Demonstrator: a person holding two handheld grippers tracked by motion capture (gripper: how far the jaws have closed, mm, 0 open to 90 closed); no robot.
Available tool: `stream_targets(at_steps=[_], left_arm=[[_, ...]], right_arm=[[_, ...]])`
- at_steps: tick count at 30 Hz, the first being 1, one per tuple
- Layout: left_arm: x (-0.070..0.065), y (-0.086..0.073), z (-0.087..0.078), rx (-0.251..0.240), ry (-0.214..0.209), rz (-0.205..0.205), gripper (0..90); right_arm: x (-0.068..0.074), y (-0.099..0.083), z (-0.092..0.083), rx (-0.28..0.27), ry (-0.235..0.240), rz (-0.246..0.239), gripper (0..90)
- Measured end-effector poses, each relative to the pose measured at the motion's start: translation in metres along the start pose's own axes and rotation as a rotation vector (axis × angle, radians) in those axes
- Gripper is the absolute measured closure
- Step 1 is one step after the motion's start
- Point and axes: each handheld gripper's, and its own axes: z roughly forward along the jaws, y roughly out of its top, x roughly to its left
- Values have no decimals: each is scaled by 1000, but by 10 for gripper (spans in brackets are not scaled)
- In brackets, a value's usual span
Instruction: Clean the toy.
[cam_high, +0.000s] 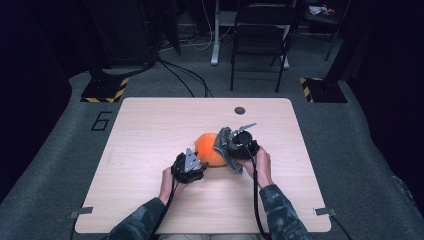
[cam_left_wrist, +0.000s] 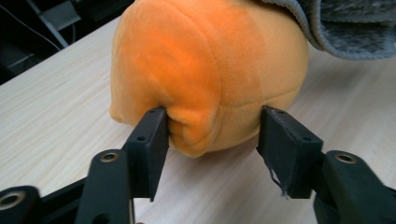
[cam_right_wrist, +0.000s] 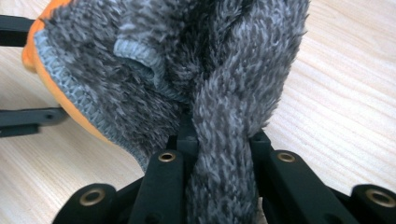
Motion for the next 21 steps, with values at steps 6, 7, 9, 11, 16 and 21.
stream_targets(at_steps=[6,7,9,11,16,21], left_arm=[[4,-3,5,-22,-12,-48,721],[4,-3,5,-22,-12,-48,732],[5,-1,2,-28,-25,-60,750],[8,2,-1,-38,-45,-78,759],[14,6,-6,-35,-97,-123,776],[12,10,-20,-40,-139,-156,777]], right_arm=[[-2,1,-2,-7,14,17,743],[-2,1,-4,-9,12,15,743],[-2,3,-11,-16,-4,-3,743],[-2,4,-15,-24,-6,-4,743],[8,14,-37,-92,21,-35,743],[43,20,-35,-97,47,-136,742]])
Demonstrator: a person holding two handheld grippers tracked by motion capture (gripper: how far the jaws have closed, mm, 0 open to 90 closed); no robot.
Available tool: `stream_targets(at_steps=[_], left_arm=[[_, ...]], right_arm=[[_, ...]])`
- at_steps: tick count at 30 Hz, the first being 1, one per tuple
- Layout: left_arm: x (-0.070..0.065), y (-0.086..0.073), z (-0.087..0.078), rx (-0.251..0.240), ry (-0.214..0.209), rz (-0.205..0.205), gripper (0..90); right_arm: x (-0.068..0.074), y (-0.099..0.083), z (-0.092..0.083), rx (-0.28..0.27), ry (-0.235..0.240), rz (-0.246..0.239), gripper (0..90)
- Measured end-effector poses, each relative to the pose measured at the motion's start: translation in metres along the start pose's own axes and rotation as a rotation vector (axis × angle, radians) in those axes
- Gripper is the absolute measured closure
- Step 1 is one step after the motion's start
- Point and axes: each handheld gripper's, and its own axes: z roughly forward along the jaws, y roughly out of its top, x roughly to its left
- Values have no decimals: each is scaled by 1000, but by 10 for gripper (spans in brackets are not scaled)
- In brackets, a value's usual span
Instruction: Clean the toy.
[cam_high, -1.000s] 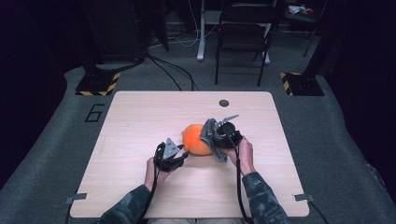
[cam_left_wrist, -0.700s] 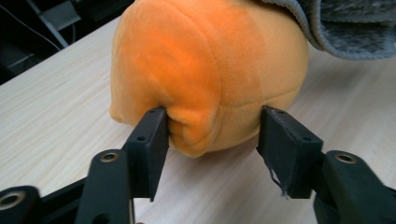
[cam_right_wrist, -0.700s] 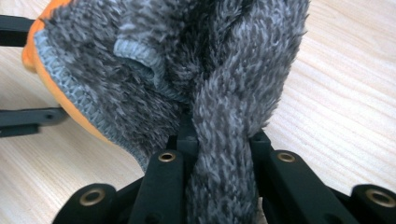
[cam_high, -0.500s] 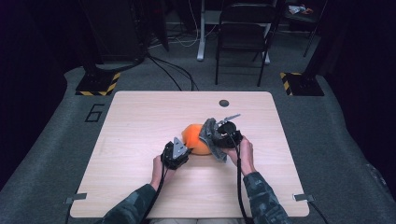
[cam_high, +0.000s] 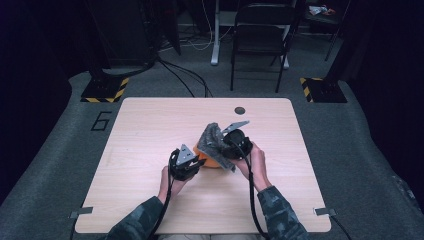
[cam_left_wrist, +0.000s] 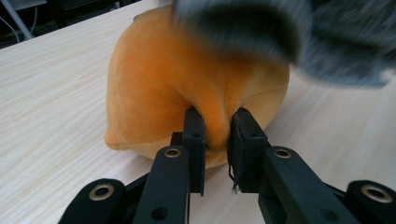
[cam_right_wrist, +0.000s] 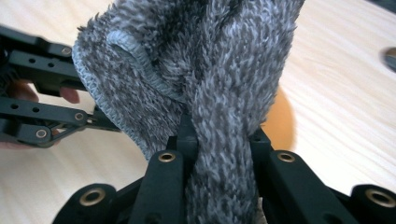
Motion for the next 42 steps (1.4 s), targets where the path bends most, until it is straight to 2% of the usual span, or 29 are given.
stream_targets(at_steps=[1,3,5,6,7,8,9,11,13,14,15,16,17,18,19,20,22,24,26,27,30,31,34,35,37,38,40,41,42], left_arm=[[0,0,0,0,0,0,776],[1,-2,-1,16,-8,-1,775],[3,-4,1,18,-12,-13,775],[3,-4,3,20,-12,-7,774],[2,-3,4,22,-12,2,774],[1,-3,5,26,-18,6,771],[1,-3,5,28,-16,13,770],[1,-4,5,28,-19,8,769],[2,-4,5,28,-21,7,768],[3,-4,5,20,-23,3,768],[4,-4,5,22,-31,4,767],[4,-5,6,11,-29,-4,761],[5,-5,6,16,-39,-6,761],[6,-5,6,15,-41,-3,757],[5,-6,6,10,-40,-1,757],[6,-6,5,16,-42,0,753],[7,-7,4,10,-46,-12,752],[8,-6,4,13,-45,-11,751],[11,-7,5,-2,-42,-34,750],[13,-7,5,-7,-49,-56,750],[13,-7,5,-5,-50,-60,749],[13,-7,5,-5,-50,-60,747],[12,-7,5,-7,-43,-52,745],[12,-7,5,-13,-38,-53,743],[12,-6,5,-12,-40,-47,735],[12,-6,5,-8,-37,-42,709],[13,-7,4,12,-34,-29,689],[12,-7,4,15,-26,-28,596],[11,-7,2,38,-4,-9,543]], right_arm=[[0,0,0,0,0,0,742],[6,0,7,21,-23,-37,742],[4,-3,11,26,-14,-27,742],[-4,-6,12,43,-11,-3,742],[-4,-6,12,43,-11,-3,742],[-12,-10,14,47,2,30,742],[-16,-12,14,53,7,44,742],[-20,-13,14,58,4,55,741],[-35,-20,18,90,-12,80,741],[-35,-20,18,90,-12,80,741],[-41,-23,20,92,-7,110,741],[-54,-31,25,114,-19,166,741],[-54,-31,25,114,-19,166,741],[-65,-43,32,138,-9,213,741],[-65,-43,32,138,-9,213,741],[-68,-50,38,171,-28,240,742],[-69,-52,42,201,-56,222,742],[-69,-51,41,202,-63,220,742],[-68,-46,37,196,-81,200,742],[-65,-39,27,172,-98,178,743],[-55,-24,6,108,-87,142,742],[-55,-24,6,108,-87,142,742],[-34,-9,-9,56,-64,79,742],[-25,-5,-10,62,-48,47,742],[-14,-4,-1,92,-35,22,743],[-8,-8,15,137,-39,12,743],[-9,-12,21,133,-36,17,744],[-12,-15,24,120,-10,31,746],[-13,-15,23,114,-7,37,746]])
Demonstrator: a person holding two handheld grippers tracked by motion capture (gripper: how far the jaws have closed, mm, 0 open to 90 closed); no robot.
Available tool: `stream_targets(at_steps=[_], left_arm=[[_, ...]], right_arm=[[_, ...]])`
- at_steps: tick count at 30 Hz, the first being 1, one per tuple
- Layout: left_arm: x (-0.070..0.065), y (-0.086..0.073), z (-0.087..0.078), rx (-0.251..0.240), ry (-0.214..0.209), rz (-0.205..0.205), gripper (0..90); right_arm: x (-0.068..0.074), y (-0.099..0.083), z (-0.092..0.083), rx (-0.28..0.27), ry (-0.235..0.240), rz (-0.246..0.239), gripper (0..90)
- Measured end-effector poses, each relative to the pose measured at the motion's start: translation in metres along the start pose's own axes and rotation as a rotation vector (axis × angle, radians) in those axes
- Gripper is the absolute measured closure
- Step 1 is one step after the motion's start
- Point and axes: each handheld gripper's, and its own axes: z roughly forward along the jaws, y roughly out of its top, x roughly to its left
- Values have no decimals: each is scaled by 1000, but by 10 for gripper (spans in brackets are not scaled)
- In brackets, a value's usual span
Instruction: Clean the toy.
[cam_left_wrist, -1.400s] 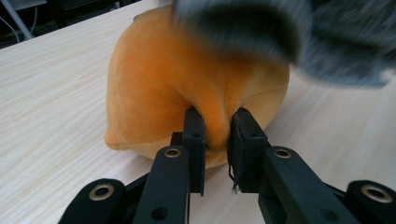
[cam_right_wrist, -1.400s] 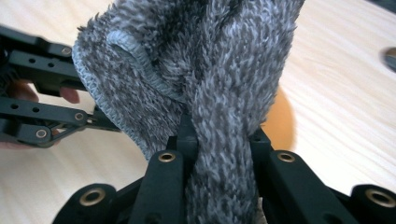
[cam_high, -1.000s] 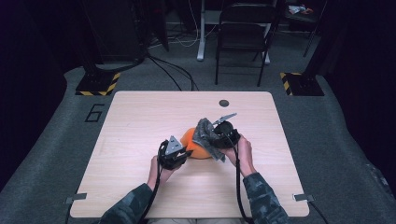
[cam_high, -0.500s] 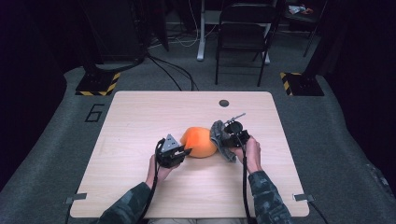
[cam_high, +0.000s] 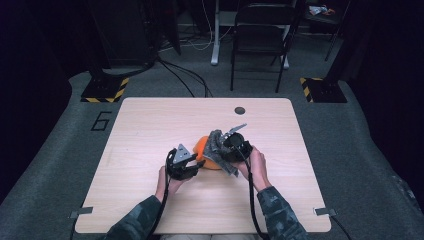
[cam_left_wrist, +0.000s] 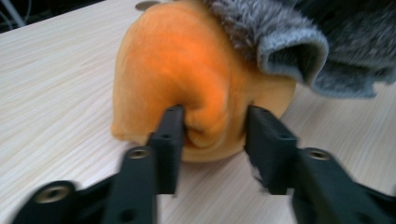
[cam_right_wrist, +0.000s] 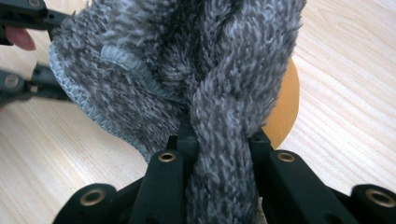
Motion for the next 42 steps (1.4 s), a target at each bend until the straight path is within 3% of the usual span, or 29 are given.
stream_targets(at_steps=[2,5,9,10,13,15,16,17,18,19,20,22,25,32,33,37,42], left_arm=[[-2,0,0,16,9,10,460],[-5,-2,4,41,35,44,447],[-7,-2,11,8,57,67,631],[-8,-2,13,-7,65,72,711],[-9,-1,13,-18,75,74,755],[-10,1,10,-25,75,63,779],[-8,3,8,-33,54,35,790],[-8,3,8,-33,54,35,794],[-8,5,7,-35,43,24,796],[-9,6,6,-36,44,18,796],[-10,8,4,-34,28,0,798],[-12,9,4,-33,37,6,798],[-11,8,3,-17,25,-4,798],[-10,7,7,-14,20,11,796],[-9,7,7,-14,19,7,795],[-10,7,7,-11,14,10,794],[-8,6,8,-11,0,1,792]], right_arm=[[0,0,0,0,-2,3,746],[0,0,1,-3,0,-5,746],[-4,0,0,-1,6,11,745],[-5,-1,-1,-2,-1,17,745],[-5,0,-5,-7,-17,7,746],[0,4,-12,-25,-51,5,748],[5,7,-19,-58,-47,-20,748],[5,7,-19,-58,-47,-20,748],[14,11,-25,-94,-10,-34,748],[14,11,-25,-94,-10,-34,748],[24,15,-26,-93,-9,-67,747],[30,15,-21,-80,-26,-95,748],[29,12,-17,-65,-41,-99,749],[8,4,-14,-35,-54,-35,751],[0,0,-12,-18,-64,19,751],[-13,-8,-6,-9,-34,68,752],[-34,-18,1,31,-57,138,752]])
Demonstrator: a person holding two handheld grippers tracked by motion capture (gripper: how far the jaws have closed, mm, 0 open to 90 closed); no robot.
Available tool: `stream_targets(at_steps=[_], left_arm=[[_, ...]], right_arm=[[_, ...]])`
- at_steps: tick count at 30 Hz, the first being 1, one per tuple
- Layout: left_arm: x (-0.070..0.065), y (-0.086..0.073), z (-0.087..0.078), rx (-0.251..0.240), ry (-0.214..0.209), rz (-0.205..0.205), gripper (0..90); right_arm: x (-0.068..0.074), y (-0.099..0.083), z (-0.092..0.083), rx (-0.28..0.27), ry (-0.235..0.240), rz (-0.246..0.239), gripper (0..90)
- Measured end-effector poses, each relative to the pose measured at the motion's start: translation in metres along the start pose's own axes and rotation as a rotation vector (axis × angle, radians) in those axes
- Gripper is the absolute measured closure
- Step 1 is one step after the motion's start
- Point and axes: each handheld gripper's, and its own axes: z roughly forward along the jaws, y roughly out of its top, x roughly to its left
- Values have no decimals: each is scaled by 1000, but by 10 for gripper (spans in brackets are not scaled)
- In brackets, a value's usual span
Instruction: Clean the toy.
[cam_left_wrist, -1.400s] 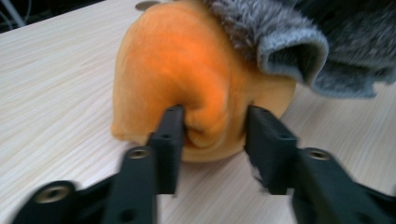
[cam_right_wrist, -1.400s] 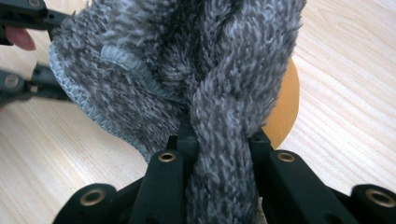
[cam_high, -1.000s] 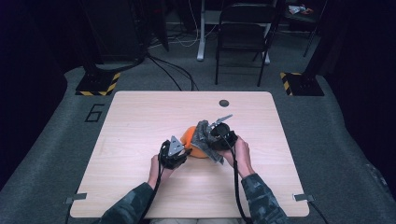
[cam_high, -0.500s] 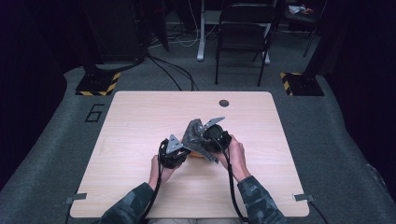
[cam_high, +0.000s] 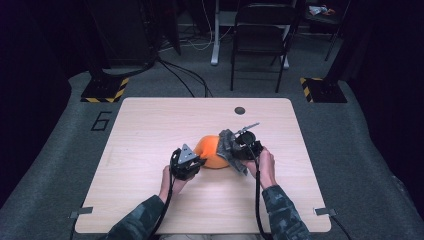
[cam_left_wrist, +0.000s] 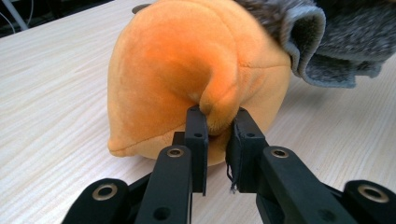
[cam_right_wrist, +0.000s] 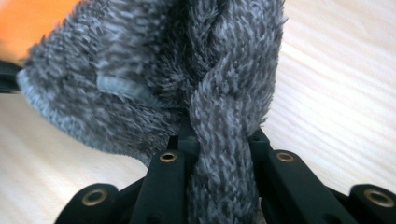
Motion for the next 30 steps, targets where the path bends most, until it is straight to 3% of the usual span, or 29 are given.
stream_targets(at_steps=[2,4,8,11,13,14,16,17,18,20,21,23,26,27,30], left_arm=[[0,0,0,1,0,2,791],[0,0,0,1,1,1,790],[1,-1,0,-2,-8,-7,783],[2,-1,1,-12,-8,-16,780],[2,-1,0,-14,-14,-31,778],[3,-1,-1,-11,-16,-27,778],[4,-1,-1,-18,-21,-43,776],[6,-1,-2,-29,-23,-69,776],[6,-1,-2,-29,-23,-69,775],[7,0,-3,-29,-35,-80,775],[7,1,-3,-30,-34,-78,773],[6,1,-3,-36,-30,-76,771],[4,2,-3,-34,-29,-62,768],[3,2,-3,-31,-20,-51,756],[3,1,-3,-38,-9,-40,736]], right_arm=[[-4,-2,3,12,-7,0,752],[-15,-9,16,45,-11,41,752],[-20,-15,31,87,-27,63,750],[-23,-19,39,116,-14,81,749],[-24,-18,39,114,-14,76,749],[-23,-15,33,116,-50,53,750],[-23,-10,19,81,-68,47,750],[-22,-7,9,55,-66,40,750],[-22,-7,9,55,-66,40,750],[-20,1,-12,-1,-21,47,750],[-11,9,-30,-36,33,21,750],[2,14,-37,-62,38,-18,750],[14,17,-32,-38,42,-61,750],[22,16,-21,-5,35,-78,751],[24,14,-12,3,10,-91,750]])
